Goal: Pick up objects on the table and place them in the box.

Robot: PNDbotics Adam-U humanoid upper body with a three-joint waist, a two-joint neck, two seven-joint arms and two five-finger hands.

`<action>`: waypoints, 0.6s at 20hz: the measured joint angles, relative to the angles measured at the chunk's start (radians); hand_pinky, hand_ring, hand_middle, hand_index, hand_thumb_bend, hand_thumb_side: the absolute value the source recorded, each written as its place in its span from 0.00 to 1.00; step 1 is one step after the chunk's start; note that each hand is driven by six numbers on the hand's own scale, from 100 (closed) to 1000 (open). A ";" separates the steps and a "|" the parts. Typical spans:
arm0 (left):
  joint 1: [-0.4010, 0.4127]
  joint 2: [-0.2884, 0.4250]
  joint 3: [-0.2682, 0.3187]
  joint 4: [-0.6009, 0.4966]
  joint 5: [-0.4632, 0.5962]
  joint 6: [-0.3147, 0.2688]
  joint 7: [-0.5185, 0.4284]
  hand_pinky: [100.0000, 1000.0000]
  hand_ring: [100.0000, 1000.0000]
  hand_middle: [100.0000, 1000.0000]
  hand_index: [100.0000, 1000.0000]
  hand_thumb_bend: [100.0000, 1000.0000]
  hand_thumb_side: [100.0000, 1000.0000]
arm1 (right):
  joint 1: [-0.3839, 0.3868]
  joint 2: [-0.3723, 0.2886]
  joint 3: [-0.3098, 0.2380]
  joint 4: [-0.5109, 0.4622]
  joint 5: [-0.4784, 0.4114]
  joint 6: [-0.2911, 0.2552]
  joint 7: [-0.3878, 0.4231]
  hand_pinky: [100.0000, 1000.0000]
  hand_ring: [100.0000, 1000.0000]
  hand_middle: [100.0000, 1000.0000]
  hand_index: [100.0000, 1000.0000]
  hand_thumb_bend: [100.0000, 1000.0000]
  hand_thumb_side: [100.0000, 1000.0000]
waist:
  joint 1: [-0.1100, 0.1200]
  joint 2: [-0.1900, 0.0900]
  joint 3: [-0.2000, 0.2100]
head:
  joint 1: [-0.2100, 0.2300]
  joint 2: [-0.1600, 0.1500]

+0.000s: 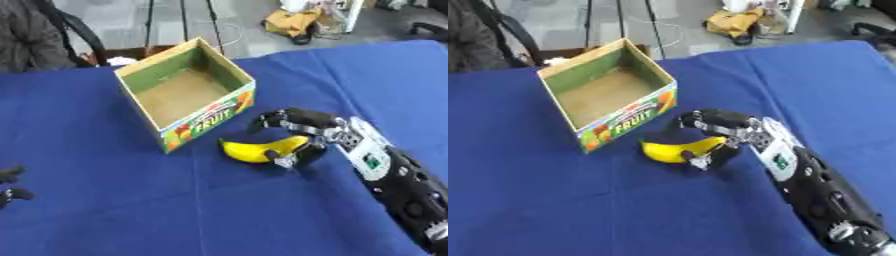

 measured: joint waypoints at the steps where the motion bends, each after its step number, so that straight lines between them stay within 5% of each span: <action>1: 0.000 0.000 0.000 0.000 0.000 0.000 0.000 0.43 0.73 0.43 0.50 0.17 1.00 | 0.000 0.002 0.003 -0.003 0.000 0.002 0.002 0.83 0.83 0.81 0.85 0.00 0.20 | 0.000 0.000 -0.001 | 0.000 0.000; 12: 0.000 0.000 0.000 0.000 -0.001 0.002 -0.002 0.43 0.73 0.43 0.50 0.17 1.00 | 0.001 0.003 0.011 -0.013 0.042 0.016 0.016 0.83 0.81 0.82 0.86 0.00 0.29 | 0.000 0.000 0.000 | 0.000 0.000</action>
